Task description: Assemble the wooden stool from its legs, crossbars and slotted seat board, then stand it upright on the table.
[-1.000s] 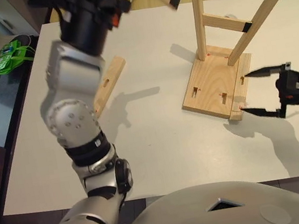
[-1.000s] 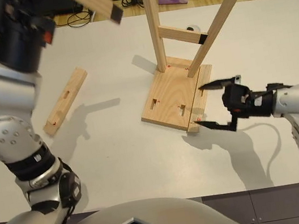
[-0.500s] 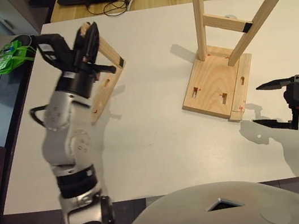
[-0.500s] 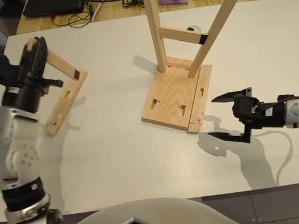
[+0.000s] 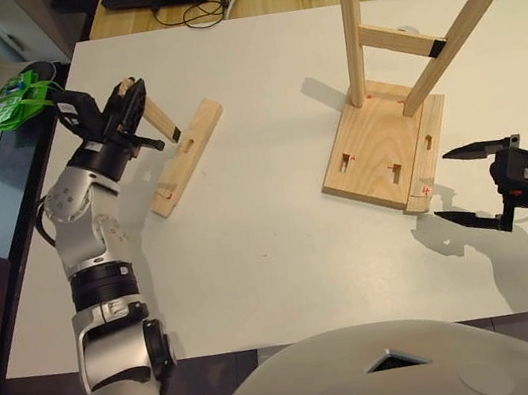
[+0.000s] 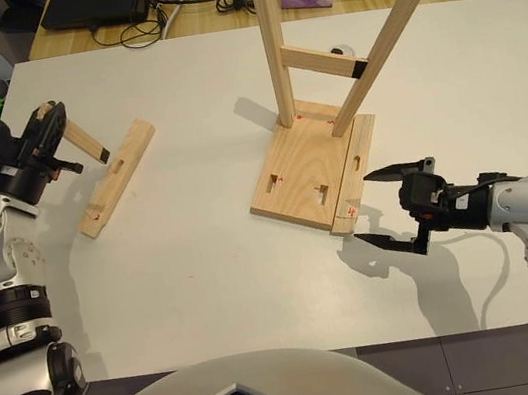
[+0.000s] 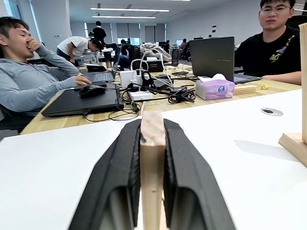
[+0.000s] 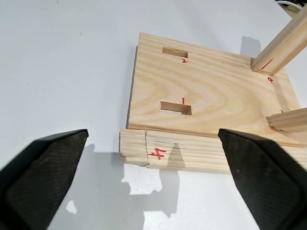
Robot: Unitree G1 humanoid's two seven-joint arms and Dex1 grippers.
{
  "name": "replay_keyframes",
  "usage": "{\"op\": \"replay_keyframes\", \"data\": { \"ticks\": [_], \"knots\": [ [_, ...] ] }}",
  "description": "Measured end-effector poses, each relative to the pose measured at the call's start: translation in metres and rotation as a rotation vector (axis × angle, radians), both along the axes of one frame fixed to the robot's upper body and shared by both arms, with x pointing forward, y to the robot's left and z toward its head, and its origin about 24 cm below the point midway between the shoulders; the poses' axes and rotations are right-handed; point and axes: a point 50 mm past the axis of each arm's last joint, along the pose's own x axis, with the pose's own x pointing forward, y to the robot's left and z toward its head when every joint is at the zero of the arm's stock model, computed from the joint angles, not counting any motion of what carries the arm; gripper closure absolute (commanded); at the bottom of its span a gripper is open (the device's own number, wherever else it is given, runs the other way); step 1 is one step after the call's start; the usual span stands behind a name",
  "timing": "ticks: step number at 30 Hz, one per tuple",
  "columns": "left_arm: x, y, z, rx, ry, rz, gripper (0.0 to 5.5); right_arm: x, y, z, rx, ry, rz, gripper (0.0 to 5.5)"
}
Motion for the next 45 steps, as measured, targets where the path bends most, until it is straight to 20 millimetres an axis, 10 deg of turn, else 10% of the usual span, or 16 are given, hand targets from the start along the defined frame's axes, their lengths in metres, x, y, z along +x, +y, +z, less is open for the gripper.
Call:
{"op": "replay_keyframes", "data": {
  "ticks": [45],
  "knots": [
    [-0.009,0.004,-0.023,0.054,0.025,-0.090,5.10,0.007,0.007,0.005,0.087,-0.009,-0.008,0.48]
  ]
}}
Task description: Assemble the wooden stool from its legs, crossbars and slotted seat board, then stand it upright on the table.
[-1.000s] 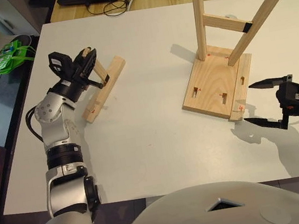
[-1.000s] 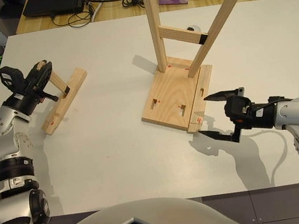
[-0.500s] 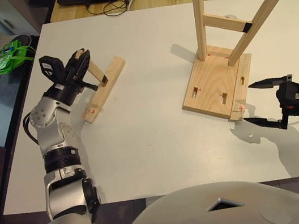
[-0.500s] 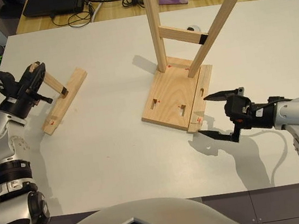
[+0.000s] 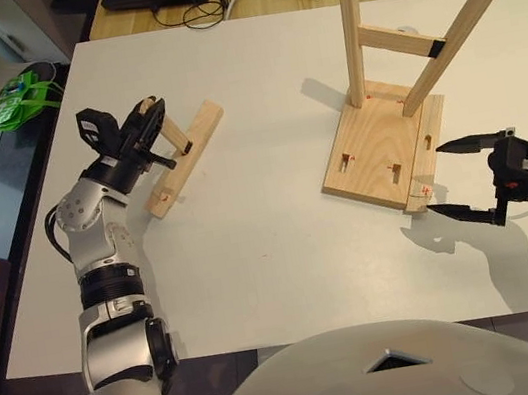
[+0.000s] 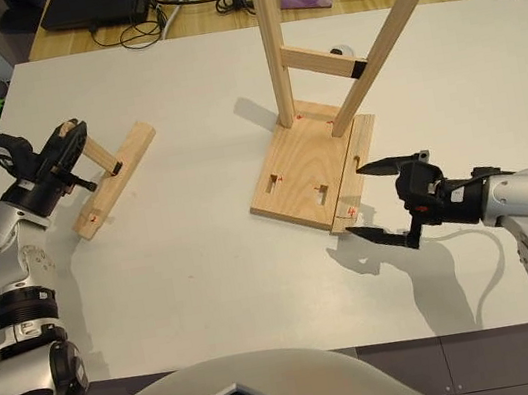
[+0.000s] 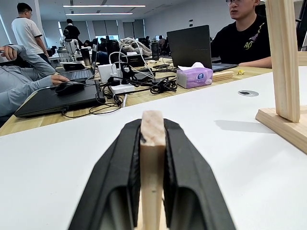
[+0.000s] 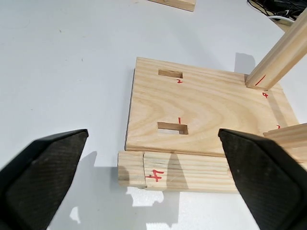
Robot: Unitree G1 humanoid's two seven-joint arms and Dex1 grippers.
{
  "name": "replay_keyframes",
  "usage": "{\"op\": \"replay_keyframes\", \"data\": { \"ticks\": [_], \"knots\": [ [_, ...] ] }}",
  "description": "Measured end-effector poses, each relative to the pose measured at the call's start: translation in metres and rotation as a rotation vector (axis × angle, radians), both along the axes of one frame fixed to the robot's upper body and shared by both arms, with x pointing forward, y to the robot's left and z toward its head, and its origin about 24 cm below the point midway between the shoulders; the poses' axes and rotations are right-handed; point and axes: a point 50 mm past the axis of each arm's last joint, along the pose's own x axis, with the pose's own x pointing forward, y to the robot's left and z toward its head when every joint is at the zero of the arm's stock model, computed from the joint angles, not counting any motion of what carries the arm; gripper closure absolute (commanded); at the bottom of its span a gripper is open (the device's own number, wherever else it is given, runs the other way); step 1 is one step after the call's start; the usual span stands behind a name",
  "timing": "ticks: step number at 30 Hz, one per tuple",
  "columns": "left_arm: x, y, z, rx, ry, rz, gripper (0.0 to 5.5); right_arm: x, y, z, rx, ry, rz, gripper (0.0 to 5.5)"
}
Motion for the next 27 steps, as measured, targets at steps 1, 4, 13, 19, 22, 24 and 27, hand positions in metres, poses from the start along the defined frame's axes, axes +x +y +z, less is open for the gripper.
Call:
{"op": "replay_keyframes", "data": {
  "ticks": [1,4,13,19,22,24,27],
  "knots": [
    [0.002,-0.001,-0.003,0.004,0.015,0.010,5.10,0.001,0.001,0.001,0.000,-0.008,0.002,0.48],
    [0.013,-0.007,-0.006,0.053,0.035,0.040,5.10,0.003,0.002,0.003,0.002,-0.018,0.006,0.48],
    [0.035,-0.018,0.000,0.105,0.104,0.095,5.10,0.003,0.006,0.000,0.013,-0.015,0.013,0.48],
    [0.024,-0.048,0.005,-0.067,0.171,0.072,5.10,0.004,0.011,-0.005,0.029,-0.029,-0.005,0.48],
    [0.011,-0.080,0.004,-0.101,0.169,0.004,5.10,0.004,0.012,-0.006,0.039,-0.041,-0.010,0.48],
    [0.000,-0.103,0.004,-0.097,0.145,-0.023,5.10,0.004,0.014,-0.007,0.050,-0.044,-0.013,0.48],
    [-0.010,-0.135,0.002,-0.122,0.132,-0.060,5.10,0.005,0.014,-0.007,0.050,-0.047,-0.016,0.48]
  ]
}}
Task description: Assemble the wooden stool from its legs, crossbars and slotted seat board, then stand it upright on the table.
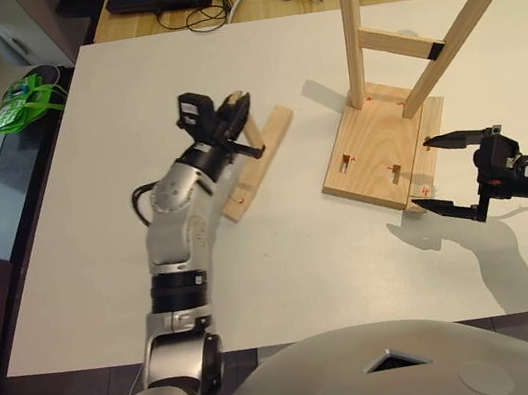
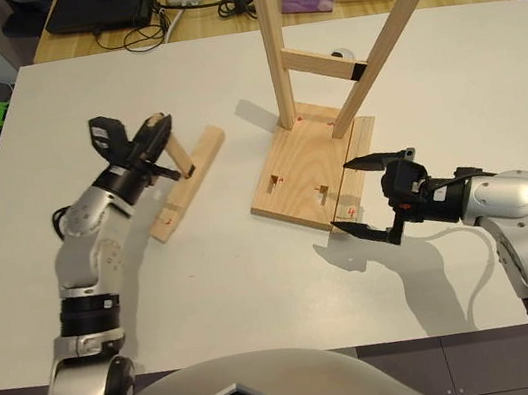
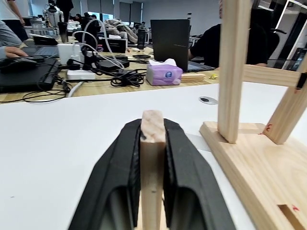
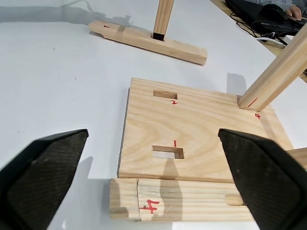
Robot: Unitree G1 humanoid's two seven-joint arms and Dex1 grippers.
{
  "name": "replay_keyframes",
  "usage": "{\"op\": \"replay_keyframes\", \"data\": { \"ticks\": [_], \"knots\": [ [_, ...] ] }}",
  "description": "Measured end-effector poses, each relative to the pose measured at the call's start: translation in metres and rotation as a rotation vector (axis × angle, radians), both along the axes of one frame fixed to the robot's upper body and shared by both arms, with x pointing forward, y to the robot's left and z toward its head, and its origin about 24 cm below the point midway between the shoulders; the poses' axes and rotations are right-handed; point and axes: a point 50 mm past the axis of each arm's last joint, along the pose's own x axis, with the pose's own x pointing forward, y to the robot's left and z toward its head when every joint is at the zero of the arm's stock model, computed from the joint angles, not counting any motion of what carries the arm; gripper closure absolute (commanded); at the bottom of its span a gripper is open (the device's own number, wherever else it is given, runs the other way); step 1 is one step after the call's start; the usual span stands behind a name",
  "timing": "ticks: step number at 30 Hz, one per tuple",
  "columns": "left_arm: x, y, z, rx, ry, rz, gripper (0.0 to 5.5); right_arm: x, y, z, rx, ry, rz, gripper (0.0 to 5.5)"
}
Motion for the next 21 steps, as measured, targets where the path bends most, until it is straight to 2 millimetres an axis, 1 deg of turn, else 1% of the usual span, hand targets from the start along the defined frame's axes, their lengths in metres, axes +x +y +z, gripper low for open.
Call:
{"op": "replay_keyframes", "data": {
  "ticks": [1,4,6,8,11,15,17,21],
  "knots": [
    [-0.002,-0.010,-0.001,-0.013,0.002,-0.012,5.10,0.000,0.000,0.000,0.001,-0.001,-0.003,0.48],
    [-0.006,-0.031,-0.003,-0.035,-0.007,-0.037,5.10,0.003,0.003,0.001,0.024,-0.009,-0.009,0.48],
    [-0.006,-0.050,-0.005,-0.010,-0.032,-0.072,5.10,0.005,0.003,0.003,0.026,-0.020,-0.008,0.48],
    [-0.007,-0.059,-0.008,0.033,-0.067,-0.091,5.10,0.005,0.004,0.002,0.032,-0.018,-0.008,0.48],
    [-0.012,-0.065,-0.012,0.084,-0.125,-0.105,5.10,0.004,0.006,0.000,0.042,-0.014,-0.007,0.48],
    [-0.016,-0.068,-0.018,0.114,-0.148,-0.115,5.10,0.004,0.006,0.000,0.042,-0.014,-0.007,0.48],
    [-0.015,-0.066,-0.018,0.099,-0.144,-0.107,5.10,0.004,0.006,0.000,0.042,-0.015,-0.007,0.48],
    [-0.013,-0.058,-0.016,-0.003,-0.096,-0.057,5.10,0.005,0.006,0.001,0.041,-0.017,-0.006,0.48]
  ]
}}
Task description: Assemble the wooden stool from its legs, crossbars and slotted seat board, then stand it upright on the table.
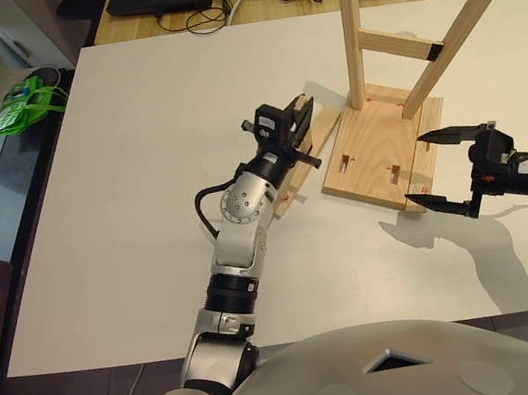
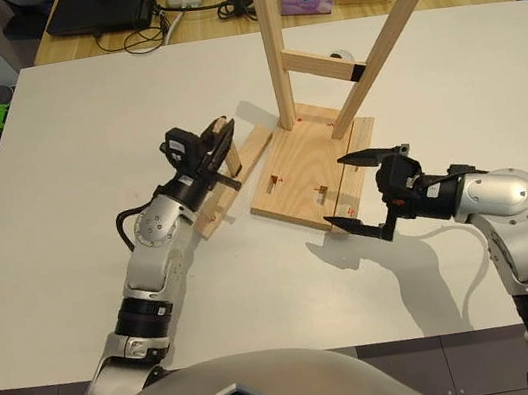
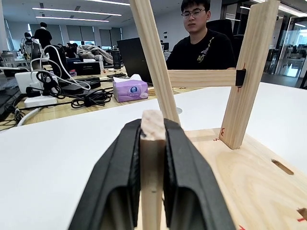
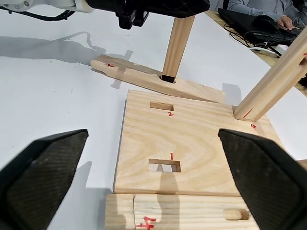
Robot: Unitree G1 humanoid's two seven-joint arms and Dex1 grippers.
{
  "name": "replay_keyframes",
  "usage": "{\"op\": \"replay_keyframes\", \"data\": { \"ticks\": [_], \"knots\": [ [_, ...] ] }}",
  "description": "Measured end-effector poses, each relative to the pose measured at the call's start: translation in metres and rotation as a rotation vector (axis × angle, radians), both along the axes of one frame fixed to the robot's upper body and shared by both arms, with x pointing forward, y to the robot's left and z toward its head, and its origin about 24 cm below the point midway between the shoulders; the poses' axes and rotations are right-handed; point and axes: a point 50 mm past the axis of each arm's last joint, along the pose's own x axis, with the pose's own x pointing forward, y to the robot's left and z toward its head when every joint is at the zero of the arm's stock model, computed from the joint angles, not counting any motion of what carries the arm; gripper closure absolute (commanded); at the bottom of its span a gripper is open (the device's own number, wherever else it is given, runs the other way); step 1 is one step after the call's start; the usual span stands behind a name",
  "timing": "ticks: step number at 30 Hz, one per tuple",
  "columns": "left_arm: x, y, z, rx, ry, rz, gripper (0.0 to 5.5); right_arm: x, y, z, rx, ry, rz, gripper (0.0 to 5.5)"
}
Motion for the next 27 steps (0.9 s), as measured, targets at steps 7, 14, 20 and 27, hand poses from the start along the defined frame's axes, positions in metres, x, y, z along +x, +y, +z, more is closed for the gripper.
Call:
{"op": "replay_keyframes", "data": {
  "ticks": [7,14,20,27],
  "knots": [
    [0.000,0.012,0.026,-0.055,-0.096,0.063,3.82,0.002,0.000,-0.002,-0.003,-0.011,-0.009,0.48],
    [0.006,0.005,0.080,-0.061,-0.237,0.044,3.07,0.003,0.000,-0.005,-0.001,-0.024,-0.029,0.48],
    [0.035,0.008,0.151,-0.101,-0.358,0.023,3.07,0.003,0.003,-0.009,-0.003,-0.033,-0.029,0.48],
    [0.048,-0.006,0.106,-0.121,-0.156,-0.034,3.07,0.005,0.003,-0.010,-0.011,-0.039,-0.027,0.48]
  ]
}}
